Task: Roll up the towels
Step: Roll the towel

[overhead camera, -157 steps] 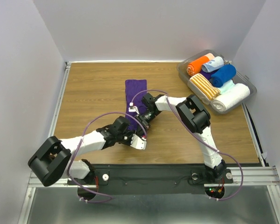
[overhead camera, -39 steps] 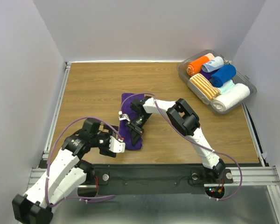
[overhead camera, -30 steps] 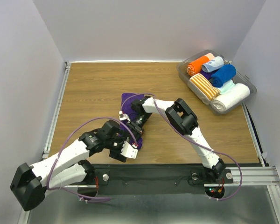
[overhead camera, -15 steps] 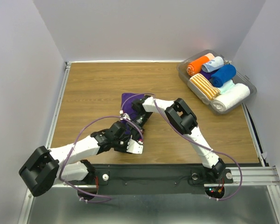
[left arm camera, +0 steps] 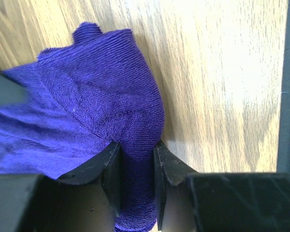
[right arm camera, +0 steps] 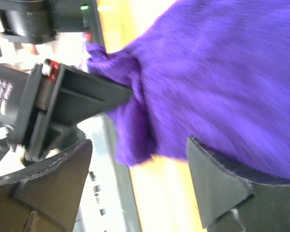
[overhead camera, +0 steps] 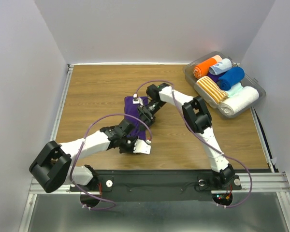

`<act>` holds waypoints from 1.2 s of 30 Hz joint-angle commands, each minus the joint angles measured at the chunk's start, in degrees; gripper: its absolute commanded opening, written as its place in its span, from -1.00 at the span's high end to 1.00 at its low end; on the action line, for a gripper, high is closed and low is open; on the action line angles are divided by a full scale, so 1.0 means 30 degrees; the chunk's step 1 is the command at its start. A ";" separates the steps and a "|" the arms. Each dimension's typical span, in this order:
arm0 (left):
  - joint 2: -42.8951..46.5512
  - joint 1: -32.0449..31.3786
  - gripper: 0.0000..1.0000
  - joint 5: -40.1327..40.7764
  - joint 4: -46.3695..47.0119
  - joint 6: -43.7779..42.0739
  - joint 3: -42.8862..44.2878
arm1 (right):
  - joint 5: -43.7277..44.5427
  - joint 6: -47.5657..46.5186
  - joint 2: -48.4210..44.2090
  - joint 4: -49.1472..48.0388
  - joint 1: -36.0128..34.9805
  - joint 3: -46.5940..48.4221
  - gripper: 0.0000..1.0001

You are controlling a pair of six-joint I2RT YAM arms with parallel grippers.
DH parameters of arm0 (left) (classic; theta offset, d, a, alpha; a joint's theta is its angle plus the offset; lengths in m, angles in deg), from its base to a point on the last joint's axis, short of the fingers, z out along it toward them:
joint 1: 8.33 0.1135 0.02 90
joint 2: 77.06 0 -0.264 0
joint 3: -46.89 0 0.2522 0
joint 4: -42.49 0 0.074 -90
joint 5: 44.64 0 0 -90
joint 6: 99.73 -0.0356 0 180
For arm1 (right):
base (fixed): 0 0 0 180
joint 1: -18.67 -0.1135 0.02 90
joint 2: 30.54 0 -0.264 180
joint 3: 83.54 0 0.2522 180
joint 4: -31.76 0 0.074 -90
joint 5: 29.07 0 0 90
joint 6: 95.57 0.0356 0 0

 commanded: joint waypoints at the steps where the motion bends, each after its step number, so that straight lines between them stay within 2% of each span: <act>1: -0.1342 0.0918 0.92 -0.2667 -0.3001 0.0405 0.1032 | 0.1460 0.0644 -0.2453 -0.1257 0.1007 0.0661 -0.91; 4: -0.3041 0.2468 0.89 -0.3871 -0.4525 0.0113 0.2557 | 0.1871 0.0852 -0.4035 -0.1755 0.1624 0.0310 -0.94; 5: -0.3915 0.2908 0.79 -0.4687 -0.4819 0.0054 0.2938 | 0.2364 0.0998 -0.4475 -0.2162 0.2061 -0.0243 -0.96; 6: -0.4417 0.3289 0.77 -0.5043 -0.5112 -0.0034 0.3377 | 0.2688 0.0999 -0.5030 -0.2282 0.2239 -0.0538 -0.96; 7: -0.4944 0.4192 0.76 -0.5917 -0.5956 -0.0035 0.4338 | 0.3561 0.0941 -0.5935 -0.2371 0.2415 -0.0773 -0.98; 12: -0.8835 0.6045 0.70 -0.7916 -0.8830 -0.0589 0.7273 | 0.6086 0.0296 -0.9600 -0.3159 0.3324 -0.3114 -1.00; 16: -1.1448 0.7421 0.72 -0.9378 -1.1702 -0.2108 0.9789 | 0.9185 0.0530 -1.3846 -0.5560 0.3442 -0.7389 -1.00; 18: -1.2851 0.7891 0.73 -0.9995 -1.2901 -0.3164 1.0526 | 0.9721 0.0502 -1.6444 -0.7311 0.3442 -0.9028 -1.00; 21: -1.3764 0.7719 0.72 -1.1080 -1.4604 -0.4575 1.1786 | 0.9460 0.0181 -1.8244 -0.7938 0.3209 -1.0822 -1.00; 25: -1.3914 0.6433 0.72 -1.1317 -1.4520 -0.4957 1.1819 | 0.8991 -0.0171 -1.9183 -0.7938 0.2769 -1.1701 -1.00; 27: -1.4350 0.6165 0.73 -1.1550 -1.4606 -0.4811 1.1877 | 0.9280 -0.0522 -1.9303 -0.7851 0.2185 -1.2082 -1.00; 31: -1.5231 0.6398 0.73 -1.2018 -1.4636 -0.4430 1.2492 | 1.2872 -0.1869 -1.9654 -0.7791 -0.0331 -1.2990 -1.00; 32: -1.5697 0.6515 0.73 -1.2020 -1.4636 -0.4371 1.2609 | 1.3496 -0.2394 -1.9713 -0.7849 -0.1584 -1.3399 -0.99; 36: -1.6752 0.6750 0.72 -1.2136 -1.4636 -0.4254 1.2902 | 1.5258 -0.2838 -1.9510 -0.8608 -0.4083 -1.3958 -0.93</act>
